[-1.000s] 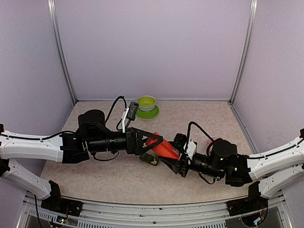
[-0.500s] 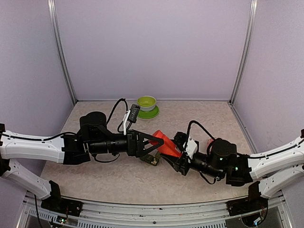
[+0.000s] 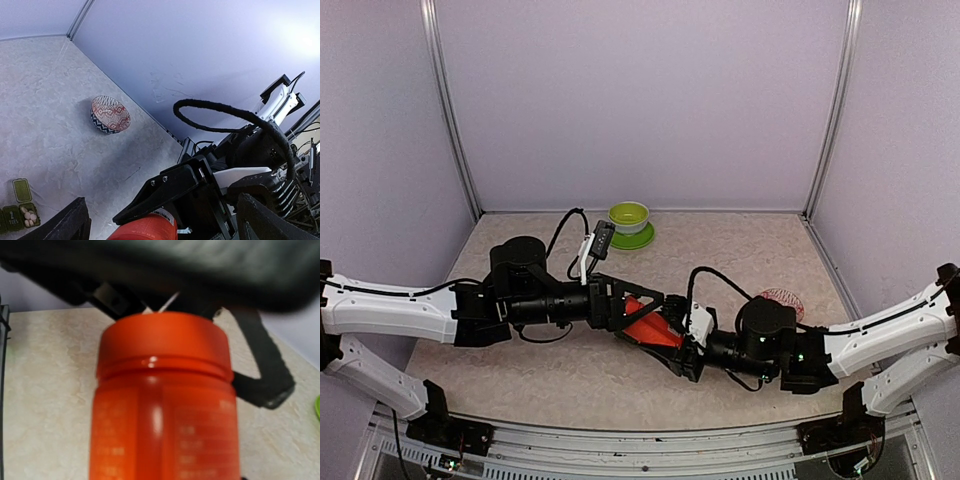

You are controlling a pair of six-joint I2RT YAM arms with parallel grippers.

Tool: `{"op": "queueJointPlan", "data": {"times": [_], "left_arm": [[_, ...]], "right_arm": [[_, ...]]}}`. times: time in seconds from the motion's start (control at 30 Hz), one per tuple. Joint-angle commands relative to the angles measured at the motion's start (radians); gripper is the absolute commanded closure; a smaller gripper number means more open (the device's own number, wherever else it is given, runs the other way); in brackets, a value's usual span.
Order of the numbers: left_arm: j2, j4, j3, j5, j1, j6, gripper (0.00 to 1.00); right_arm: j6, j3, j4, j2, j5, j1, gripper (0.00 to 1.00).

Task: Sort the pills into containers
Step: Screw the lid of the pill bottle onto the pill bottle.

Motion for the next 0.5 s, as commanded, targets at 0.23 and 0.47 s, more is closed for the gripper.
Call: {"op": "queueJointPlan", "data": {"times": [0.23,0.47], "left_arm": [[-0.033,-0.006,0.008,0.021,-0.006,0.005,0.01],[-0.028,-0.007,0.006,0.030,-0.002,0.004,0.01]], "right_arm": [[-0.027,-0.009,-0.031,-0.106,0.086,0.002,1.00],[-0.054,-0.017,-0.080,-0.163,0.155,0.001,1.00]]}}
